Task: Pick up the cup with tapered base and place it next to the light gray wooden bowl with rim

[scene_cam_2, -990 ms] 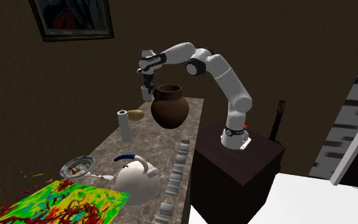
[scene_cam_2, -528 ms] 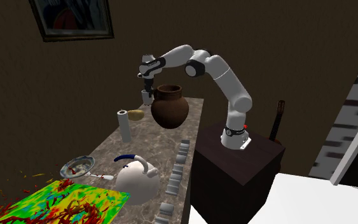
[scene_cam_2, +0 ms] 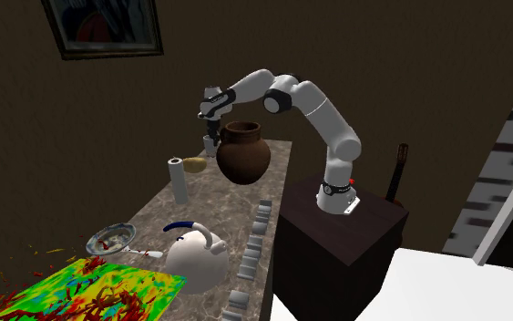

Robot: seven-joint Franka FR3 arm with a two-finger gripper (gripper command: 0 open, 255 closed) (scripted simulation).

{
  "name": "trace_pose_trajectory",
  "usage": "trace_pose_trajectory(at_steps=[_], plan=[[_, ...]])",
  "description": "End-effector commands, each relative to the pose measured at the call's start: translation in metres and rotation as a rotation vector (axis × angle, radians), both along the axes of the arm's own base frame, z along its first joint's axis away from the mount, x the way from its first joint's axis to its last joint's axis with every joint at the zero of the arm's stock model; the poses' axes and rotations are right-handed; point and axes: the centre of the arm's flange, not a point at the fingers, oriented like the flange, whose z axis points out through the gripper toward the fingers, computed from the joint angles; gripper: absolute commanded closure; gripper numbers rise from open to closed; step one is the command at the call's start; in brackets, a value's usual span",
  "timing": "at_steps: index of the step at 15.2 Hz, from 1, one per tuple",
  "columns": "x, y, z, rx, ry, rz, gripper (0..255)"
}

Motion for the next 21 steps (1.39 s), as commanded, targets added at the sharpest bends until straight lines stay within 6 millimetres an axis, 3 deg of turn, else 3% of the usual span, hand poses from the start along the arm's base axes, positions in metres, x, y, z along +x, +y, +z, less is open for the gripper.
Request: trace_pose_trajectory(at_steps=[1, 9, 10, 15, 19, 21], plan=[[0.0, 0.001, -0.012, -0.001, 0.0, 0.0, 255], [0.0, 0.001, -0.012, -0.001, 0.0, 0.0, 255], [0.0, 0.001, -0.012, -0.001, 0.0, 0.0, 0], [0.0, 0.001, -0.012, -0.001, 0.0, 0.0, 0], [0.0, 0.006, 0.037, -0.001, 0.0, 0.0, 0], [0.0, 0.006, 0.037, -0.001, 0.0, 0.0, 0]])
